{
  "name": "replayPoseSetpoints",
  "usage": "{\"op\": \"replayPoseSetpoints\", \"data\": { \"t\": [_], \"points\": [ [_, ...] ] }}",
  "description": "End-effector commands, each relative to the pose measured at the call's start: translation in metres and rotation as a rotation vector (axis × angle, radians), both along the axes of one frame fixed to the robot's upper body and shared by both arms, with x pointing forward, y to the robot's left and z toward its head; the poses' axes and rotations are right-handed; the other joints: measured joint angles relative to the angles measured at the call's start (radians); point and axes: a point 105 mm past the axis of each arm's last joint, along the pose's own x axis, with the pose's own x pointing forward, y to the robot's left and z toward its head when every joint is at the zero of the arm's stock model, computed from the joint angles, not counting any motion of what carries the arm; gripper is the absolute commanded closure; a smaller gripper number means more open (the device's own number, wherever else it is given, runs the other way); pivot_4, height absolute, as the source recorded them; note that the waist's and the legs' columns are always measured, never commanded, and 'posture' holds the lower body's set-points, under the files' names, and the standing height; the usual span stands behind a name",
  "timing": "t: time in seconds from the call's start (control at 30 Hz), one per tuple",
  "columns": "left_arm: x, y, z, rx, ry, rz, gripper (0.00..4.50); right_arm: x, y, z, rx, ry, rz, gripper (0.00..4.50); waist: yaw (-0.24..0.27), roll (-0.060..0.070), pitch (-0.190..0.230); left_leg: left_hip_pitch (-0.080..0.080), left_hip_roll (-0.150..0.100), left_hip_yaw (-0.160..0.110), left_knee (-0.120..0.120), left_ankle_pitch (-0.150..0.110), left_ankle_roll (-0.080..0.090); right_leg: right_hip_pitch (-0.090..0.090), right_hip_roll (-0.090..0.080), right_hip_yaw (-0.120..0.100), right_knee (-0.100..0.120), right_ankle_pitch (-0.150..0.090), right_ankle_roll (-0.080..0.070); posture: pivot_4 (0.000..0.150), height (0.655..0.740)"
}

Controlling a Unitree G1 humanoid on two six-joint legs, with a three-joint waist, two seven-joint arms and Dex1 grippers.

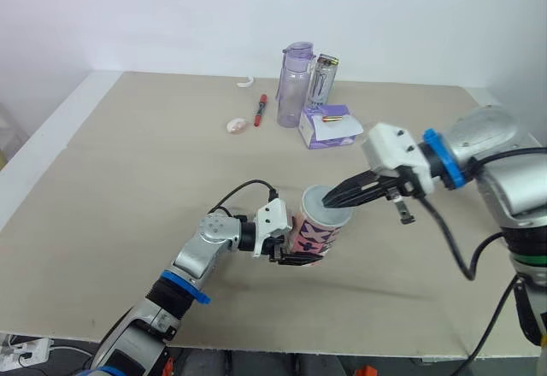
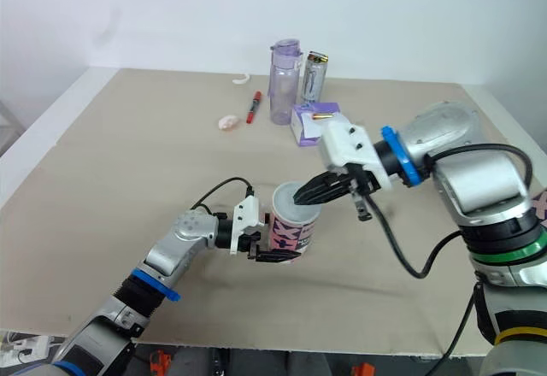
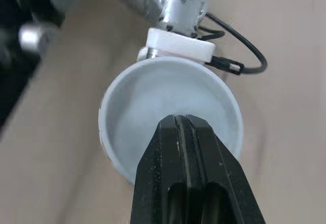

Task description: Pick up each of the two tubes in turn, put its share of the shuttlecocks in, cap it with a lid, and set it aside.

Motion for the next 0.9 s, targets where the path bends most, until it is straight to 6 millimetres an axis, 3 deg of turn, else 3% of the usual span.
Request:
{"op": "replayPoseSetpoints", "data": {
  "t": [0.03, 0.13, 0.2, 0.37, 0.47, 0.57, 0.6, 0.8, 0.83, 0.9],
  "points": [
    [0.014, 0.017, -0.009, 0.052, 0.002, 0.101, 1.2, -0.003, -0.029, 0.045, 0.188, -0.056, -0.151, 4.36, 0.001, 0.001, 0.0, -0.003, 0.0, 0.0, 0.0, 0.001, 0.002, -0.001, 0.0, -0.001, 0.0, 0.0, 0.001, 0.15, 0.74],
    [0.014, 0.018, -0.006, 0.046, -0.008, 0.101, 1.2, -0.004, -0.048, 0.059, 0.349, -0.073, -0.273, 4.36, 0.002, 0.0, 0.0, -0.005, -0.001, 0.0, 0.0, 0.001, 0.001, -0.001, 0.0, -0.003, -0.002, 0.001, 0.001, 0.15, 0.74],
    [0.013, 0.018, -0.004, 0.041, -0.017, 0.097, 1.2, -0.005, -0.062, 0.052, 0.437, -0.071, -0.361, 4.36, 0.003, 0.0, 0.001, -0.005, -0.001, -0.002, 0.0, 0.0, 0.001, -0.001, 0.001, -0.005, -0.003, 0.0, 0.001, 0.15, 0.74],
    [0.011, 0.016, 0.0, 0.032, -0.031, 0.084, 1.2, -0.005, -0.081, 0.0, 0.477, -0.128, -0.527, 4.36, 0.006, 0.0, 0.0, -0.006, 0.0, -0.003, -0.002, 0.0, 0.0, 0.0, 0.004, -0.007, -0.005, -0.001, 0.002, 0.15, 0.74],
    [0.008, 0.014, 0.004, 0.014, -0.044, 0.049, 1.2, -0.012, -0.084, -0.044, 0.416, -0.107, -0.565, 4.36, 0.005, 0.005, 0.002, -0.006, -0.001, -0.003, -0.002, 0.0, 0.0, 0.0, 0.005, -0.006, -0.004, -0.004, 0.007, 0.15, 0.74],
    [0.008, 0.014, 0.008, 0.008, -0.061, 0.035, 0.34, -0.019, -0.08, -0.064, 0.423, -0.046, -0.566, 3.6, 0.004, 0.005, 0.002, -0.006, -0.001, -0.005, -0.001, 0.0, 0.0, 0.0, 0.007, -0.006, -0.004, -0.004, 0.007, 0.15, 0.74],
    [0.009, 0.014, 0.01, 0.005, -0.064, 0.032, 0.0, -0.021, -0.077, -0.068, 0.418, -0.034, -0.558, 3.14, 0.003, 0.006, 0.002, -0.006, -0.001, -0.005, -0.001, 0.0, 0.0, 0.0, 0.008, -0.006, -0.004, -0.003, 0.007, 0.15, 0.74],
    [0.01, 0.015, 0.018, -0.017, -0.087, 0.016, 0.0, -0.025, -0.065, -0.084, 0.42, 0.014, -0.514, 0.39, 0.007, 0.008, 0.006, -0.007, -0.001, -0.009, -0.002, 0.0, 0.0, 0.0, 0.011, -0.006, -0.004, -0.004, 0.006, 0.15, 0.74],
    [0.01, 0.016, 0.021, -0.022, -0.091, 0.013, 0.0, -0.025, -0.062, -0.087, 0.416, 0.022, -0.501, 0.06, 0.007, 0.008, 0.007, -0.007, -0.001, -0.009, -0.002, 0.0, 0.0, 0.0, 0.011, -0.006, -0.005, -0.004, 0.006, 0.15, 0.74],
    [0.009, 0.019, 0.025, -0.026, -0.098, 0.003, 0.0, -0.025, -0.058, -0.094, 0.414, 0.038, -0.486, 0.06, 0.007, 0.008, 0.007, -0.007, -0.001, -0.009, -0.002, 0.0, -0.001, 0.0, 0.011, -0.005, -0.005, -0.005, 0.006, 0.15, 0.74]
  ]
}}
